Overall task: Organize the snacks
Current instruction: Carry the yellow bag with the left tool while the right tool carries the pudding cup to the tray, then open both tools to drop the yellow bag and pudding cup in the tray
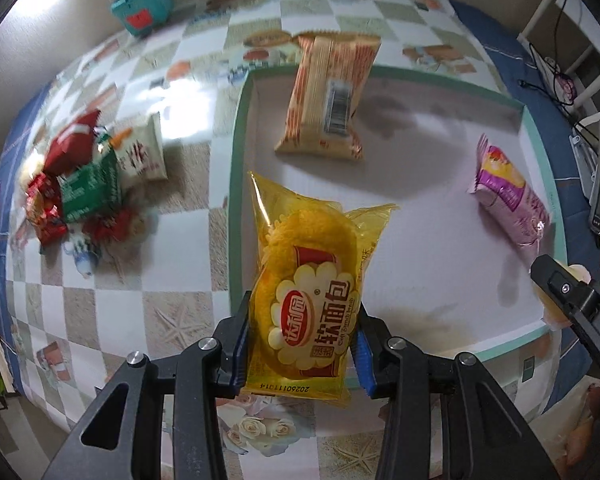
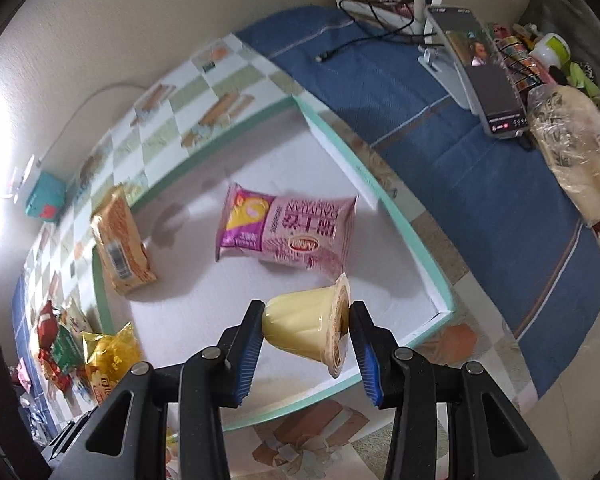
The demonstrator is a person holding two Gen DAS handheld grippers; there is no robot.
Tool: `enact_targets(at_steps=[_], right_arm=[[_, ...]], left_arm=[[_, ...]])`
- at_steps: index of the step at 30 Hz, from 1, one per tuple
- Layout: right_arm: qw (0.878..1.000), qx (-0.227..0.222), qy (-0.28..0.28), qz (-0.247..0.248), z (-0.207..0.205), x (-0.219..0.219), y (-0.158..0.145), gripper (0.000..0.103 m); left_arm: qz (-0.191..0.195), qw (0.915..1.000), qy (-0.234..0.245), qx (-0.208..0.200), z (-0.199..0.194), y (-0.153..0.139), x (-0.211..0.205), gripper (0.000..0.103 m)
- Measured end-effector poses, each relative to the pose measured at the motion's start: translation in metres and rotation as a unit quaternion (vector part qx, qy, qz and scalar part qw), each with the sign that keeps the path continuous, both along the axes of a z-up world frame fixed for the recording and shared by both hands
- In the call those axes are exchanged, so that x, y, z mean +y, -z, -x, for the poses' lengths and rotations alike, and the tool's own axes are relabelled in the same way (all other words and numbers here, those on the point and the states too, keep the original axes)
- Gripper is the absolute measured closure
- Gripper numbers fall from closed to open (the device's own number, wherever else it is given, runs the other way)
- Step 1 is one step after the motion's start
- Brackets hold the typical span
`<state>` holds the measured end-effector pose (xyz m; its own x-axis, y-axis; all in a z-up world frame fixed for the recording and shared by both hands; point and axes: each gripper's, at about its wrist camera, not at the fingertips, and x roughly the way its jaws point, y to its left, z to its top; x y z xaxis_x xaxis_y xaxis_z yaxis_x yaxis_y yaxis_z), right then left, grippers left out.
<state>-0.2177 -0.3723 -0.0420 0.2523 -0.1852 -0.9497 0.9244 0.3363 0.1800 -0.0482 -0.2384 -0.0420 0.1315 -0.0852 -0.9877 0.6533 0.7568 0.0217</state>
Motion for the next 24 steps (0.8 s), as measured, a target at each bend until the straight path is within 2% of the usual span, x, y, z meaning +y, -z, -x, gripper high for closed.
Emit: enact_targets(at_steps=[8,12,14,16,17,20,23,24], right_arm=[[0.999,0.015,-0.007,-0.040,-0.006,0.001,0.026,0.057],[0.999,0.019,-0.006,-0.044,-0.006,0.001,0.029,0.057],[0.999,0.019,-0.003,-0.043,-0.005,0.001,0.027,0.057],[0.999,0.014,0.000,-0.040,-0.005,0.000,0.023,0.056],[0.999,0.011,0.000,-0.038,-0.005,-0.001,0.020,0.054],[1.000,0.005,0.001,-0.021,-0.003,-0.001,0.005,0.038],[1.000,-0.001,-0.003,0.007,-0.002,0.001,-0.017,0.036],[1.000,-0.004,-0.003,0.014,-0.002,0.001,-0.022,0.032]], left_arm=[[-0.011,0.9999,-0.007,0.011,-0.002,0.012,0.000,0.059],[-0.009,0.9999,-0.005,0.011,0.000,0.011,-0.003,0.056],[-0.007,1.0000,-0.002,0.006,0.001,0.008,-0.005,0.039],[-0.004,1.0000,0.001,0.001,0.000,0.003,-0.005,0.033],[-0.001,1.0000,0.001,0.000,0.000,0.000,-0.005,0.033],[0.010,0.9999,0.000,-0.004,-0.001,-0.010,-0.002,0.032],[0.031,0.9994,-0.008,-0.012,-0.006,-0.026,0.006,0.029],[0.038,0.9990,-0.014,-0.016,-0.009,-0.032,0.009,0.027]])
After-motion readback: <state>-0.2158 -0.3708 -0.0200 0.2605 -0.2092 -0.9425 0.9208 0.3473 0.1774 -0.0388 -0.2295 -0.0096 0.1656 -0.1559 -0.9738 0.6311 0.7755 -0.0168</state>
